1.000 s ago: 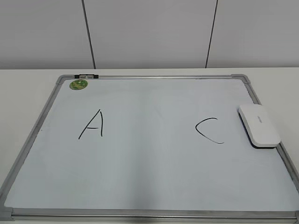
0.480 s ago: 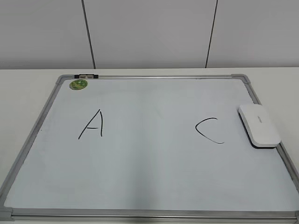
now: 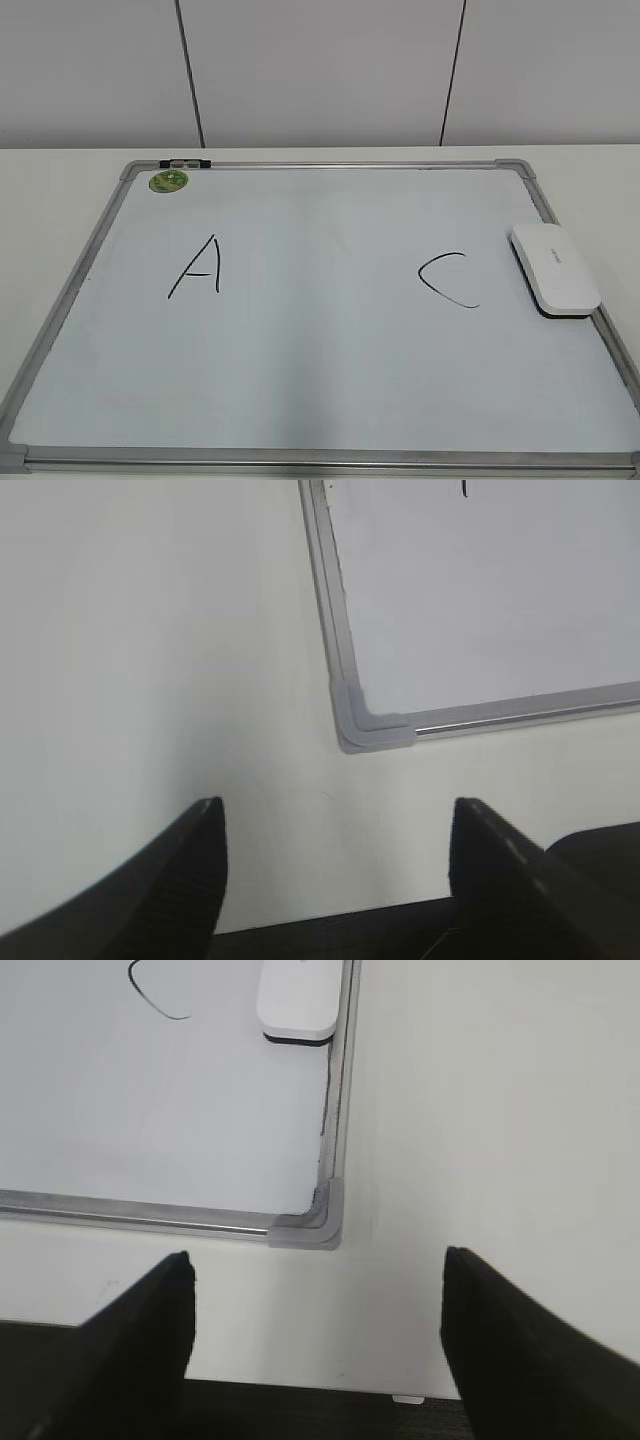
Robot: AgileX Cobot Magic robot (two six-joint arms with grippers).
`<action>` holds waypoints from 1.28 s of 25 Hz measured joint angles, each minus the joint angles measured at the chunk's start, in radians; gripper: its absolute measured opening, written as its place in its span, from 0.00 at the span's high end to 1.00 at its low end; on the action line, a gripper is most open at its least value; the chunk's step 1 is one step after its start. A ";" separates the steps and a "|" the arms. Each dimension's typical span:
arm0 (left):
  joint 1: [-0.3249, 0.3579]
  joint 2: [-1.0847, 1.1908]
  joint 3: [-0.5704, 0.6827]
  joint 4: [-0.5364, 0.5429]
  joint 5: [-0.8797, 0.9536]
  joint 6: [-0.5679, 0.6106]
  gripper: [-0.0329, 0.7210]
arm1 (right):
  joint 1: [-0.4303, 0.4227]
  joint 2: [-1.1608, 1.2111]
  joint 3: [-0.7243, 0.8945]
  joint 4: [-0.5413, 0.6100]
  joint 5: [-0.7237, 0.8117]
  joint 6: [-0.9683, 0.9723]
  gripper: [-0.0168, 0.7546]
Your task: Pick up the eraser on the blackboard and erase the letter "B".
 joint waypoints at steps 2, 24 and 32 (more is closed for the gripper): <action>0.016 -0.019 0.000 0.000 0.000 0.000 0.29 | -0.024 -0.013 0.000 0.000 0.000 0.000 0.22; 0.142 -0.321 0.000 0.001 0.005 0.000 0.34 | -0.080 -0.218 0.000 -0.002 0.000 0.000 0.22; 0.142 -0.321 0.000 0.001 0.005 0.000 0.36 | -0.080 -0.218 0.000 -0.002 0.000 0.000 0.22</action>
